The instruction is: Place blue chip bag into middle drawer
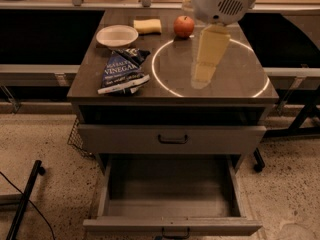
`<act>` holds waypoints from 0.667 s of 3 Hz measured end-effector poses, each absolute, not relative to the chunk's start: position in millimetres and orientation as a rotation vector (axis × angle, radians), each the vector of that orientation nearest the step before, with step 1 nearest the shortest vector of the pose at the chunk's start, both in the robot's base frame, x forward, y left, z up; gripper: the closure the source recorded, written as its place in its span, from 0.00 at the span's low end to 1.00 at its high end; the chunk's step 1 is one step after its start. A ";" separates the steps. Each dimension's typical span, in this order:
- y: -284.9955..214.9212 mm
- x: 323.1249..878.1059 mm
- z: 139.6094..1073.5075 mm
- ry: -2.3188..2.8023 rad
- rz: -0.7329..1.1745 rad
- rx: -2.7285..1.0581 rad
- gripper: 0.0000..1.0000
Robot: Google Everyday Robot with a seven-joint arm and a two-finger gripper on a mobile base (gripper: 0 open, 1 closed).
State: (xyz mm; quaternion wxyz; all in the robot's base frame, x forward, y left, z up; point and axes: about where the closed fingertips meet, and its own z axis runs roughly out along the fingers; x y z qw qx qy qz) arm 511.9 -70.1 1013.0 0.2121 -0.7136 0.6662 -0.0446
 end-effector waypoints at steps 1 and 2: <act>-70.2 512.2 1013.3 1.862 -0.152 -1.963 0.00; -61.4 542.6 996.1 1.835 -0.207 -1.941 0.00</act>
Offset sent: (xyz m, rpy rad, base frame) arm 0.0604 0.0144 -0.0346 -0.0229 -0.1113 -0.0337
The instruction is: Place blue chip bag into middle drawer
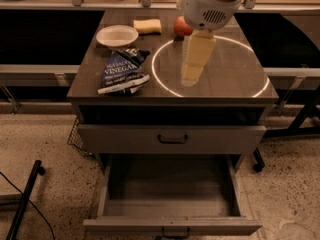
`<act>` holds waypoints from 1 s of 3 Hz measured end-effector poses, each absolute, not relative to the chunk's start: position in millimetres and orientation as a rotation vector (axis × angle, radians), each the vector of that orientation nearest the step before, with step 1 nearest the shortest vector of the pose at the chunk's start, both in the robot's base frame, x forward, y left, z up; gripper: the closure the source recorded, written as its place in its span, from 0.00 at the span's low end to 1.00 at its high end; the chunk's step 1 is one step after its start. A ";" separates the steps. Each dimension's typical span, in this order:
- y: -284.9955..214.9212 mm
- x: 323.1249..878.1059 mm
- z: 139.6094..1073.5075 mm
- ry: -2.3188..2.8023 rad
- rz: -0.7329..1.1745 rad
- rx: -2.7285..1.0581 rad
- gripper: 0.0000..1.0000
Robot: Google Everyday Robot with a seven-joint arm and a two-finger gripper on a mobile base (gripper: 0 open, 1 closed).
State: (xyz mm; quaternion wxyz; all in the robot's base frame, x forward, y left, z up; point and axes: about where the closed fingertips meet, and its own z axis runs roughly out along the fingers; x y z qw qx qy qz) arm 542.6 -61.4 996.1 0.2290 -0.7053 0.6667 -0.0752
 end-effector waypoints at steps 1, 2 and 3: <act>-47.8 577.4 970.1 1.811 -0.170 -1.920 0.00; -7.3 612.1 935.0 1.764 -0.065 -1.945 0.00; 31.2 637.0 891.5 1.760 0.063 -1.960 0.00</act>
Offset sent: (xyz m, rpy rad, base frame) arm 0.1138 0.1040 -0.1067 0.1666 0.0886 0.1352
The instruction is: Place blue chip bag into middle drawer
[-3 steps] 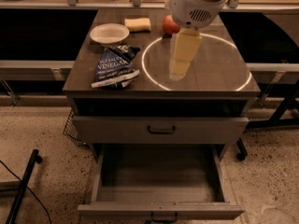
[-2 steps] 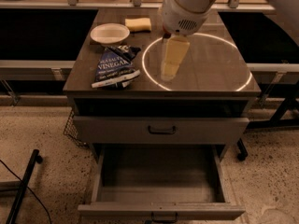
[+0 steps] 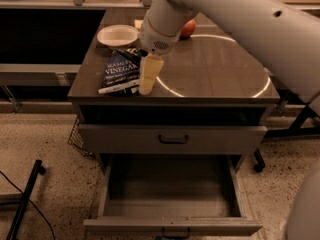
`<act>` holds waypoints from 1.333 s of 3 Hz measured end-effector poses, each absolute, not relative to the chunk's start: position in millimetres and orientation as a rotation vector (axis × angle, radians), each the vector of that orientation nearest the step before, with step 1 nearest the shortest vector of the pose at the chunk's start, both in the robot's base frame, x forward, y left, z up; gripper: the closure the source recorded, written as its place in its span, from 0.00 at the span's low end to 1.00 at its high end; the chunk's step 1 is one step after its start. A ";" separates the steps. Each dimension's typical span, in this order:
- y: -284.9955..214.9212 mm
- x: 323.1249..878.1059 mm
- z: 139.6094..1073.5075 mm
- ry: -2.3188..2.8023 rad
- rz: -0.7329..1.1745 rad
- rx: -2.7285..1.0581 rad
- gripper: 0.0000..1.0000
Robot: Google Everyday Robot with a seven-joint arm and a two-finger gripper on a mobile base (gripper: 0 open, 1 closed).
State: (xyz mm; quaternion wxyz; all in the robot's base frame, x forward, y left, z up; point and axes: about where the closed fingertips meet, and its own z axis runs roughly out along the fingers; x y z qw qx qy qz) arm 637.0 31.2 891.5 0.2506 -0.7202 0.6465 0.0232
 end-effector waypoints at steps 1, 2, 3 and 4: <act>67.1 660.9 858.3 1.750 0.132 -1.976 0.01; 78.4 671.1 835.8 1.760 0.157 -1.991 0.22; 79.3 670.7 833.5 1.760 0.160 -1.995 0.46; 79.6 670.6 833.0 1.761 0.161 -1.996 0.68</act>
Offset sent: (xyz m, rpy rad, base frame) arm 0.0465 0.0585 -0.0765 0.0216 0.0851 0.0369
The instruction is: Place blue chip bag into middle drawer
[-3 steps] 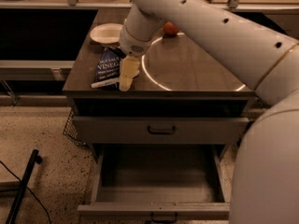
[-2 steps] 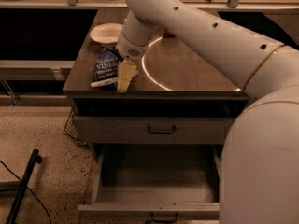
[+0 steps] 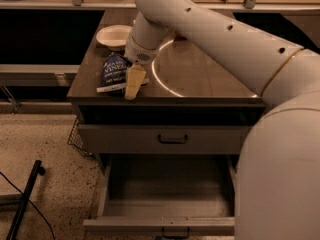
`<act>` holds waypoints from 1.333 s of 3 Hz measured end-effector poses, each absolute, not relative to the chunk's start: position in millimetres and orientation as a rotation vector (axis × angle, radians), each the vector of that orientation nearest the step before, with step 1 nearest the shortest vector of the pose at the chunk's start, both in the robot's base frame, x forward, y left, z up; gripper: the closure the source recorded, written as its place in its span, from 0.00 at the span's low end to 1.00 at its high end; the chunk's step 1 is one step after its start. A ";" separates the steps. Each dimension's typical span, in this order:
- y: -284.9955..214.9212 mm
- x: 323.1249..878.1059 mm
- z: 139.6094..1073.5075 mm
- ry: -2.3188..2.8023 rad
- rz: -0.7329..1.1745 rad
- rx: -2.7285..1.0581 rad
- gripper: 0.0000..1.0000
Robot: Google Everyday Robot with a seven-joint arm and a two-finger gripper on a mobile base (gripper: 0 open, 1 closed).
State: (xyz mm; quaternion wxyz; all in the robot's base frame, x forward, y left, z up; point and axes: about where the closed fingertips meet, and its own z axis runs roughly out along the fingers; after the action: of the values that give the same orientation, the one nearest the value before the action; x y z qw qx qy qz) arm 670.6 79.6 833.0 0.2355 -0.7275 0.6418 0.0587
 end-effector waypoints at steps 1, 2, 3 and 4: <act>79.7 670.6 833.6 1.761 0.161 -1.996 0.92; 79.6 670.5 835.9 1.760 0.161 -1.996 1.00; 79.6 670.5 835.9 1.760 0.161 -1.996 1.00; 79.6 670.4 837.3 1.760 0.161 -1.996 1.00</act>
Offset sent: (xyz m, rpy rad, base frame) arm -0.0219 -0.0030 0.0027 -0.0243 0.0235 0.0304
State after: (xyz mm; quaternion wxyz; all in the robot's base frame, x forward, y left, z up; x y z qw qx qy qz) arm 670.4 79.6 837.3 0.2354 -0.7276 0.6417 0.0587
